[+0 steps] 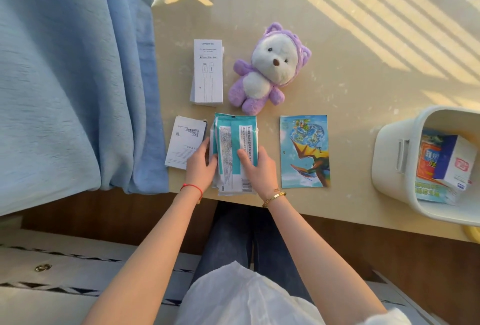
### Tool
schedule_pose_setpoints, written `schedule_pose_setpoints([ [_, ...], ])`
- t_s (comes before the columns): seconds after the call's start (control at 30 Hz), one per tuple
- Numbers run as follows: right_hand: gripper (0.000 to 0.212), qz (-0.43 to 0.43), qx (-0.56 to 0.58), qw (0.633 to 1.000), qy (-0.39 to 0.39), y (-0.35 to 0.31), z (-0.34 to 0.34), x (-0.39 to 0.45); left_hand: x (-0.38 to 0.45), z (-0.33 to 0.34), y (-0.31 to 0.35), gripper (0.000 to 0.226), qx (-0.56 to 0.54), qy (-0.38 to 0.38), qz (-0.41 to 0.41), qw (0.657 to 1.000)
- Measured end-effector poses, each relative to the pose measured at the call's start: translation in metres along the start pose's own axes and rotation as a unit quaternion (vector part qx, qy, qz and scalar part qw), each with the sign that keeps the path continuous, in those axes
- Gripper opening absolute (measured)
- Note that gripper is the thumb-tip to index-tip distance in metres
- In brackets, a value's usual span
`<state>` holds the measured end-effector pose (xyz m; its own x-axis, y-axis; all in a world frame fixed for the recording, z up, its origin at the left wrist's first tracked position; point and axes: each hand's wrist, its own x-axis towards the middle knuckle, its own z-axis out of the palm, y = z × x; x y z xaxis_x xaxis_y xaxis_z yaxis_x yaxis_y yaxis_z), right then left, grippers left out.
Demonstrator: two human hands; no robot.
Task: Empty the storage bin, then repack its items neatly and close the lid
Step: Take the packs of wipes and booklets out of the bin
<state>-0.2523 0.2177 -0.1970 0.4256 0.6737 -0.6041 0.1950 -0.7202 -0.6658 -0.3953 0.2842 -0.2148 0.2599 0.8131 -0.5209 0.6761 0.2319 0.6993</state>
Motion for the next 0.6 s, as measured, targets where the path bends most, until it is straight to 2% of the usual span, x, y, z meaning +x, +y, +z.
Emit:
schedule_pose_setpoints([
  [0.17, 0.054, -0.046, -0.189, 0.980, 0.047, -0.006, 0.001, 0.001, -0.009, -0.010, 0.008, 0.045, 0.048, 0.031, 0.030, 0.998],
  [0.33, 0.051, -0.102, -0.241, 0.962, 0.081, -0.013, -0.017, -0.013, -0.026, -0.029, 0.014, 0.045, 0.118, 0.043, 0.069, 0.990],
  [0.6, 0.040, -0.169, -0.294, 0.932, 0.128, -0.005, -0.093, -0.075, -0.068, -0.065, 0.046, 0.036, 0.230, 0.057, 0.163, 0.958],
])
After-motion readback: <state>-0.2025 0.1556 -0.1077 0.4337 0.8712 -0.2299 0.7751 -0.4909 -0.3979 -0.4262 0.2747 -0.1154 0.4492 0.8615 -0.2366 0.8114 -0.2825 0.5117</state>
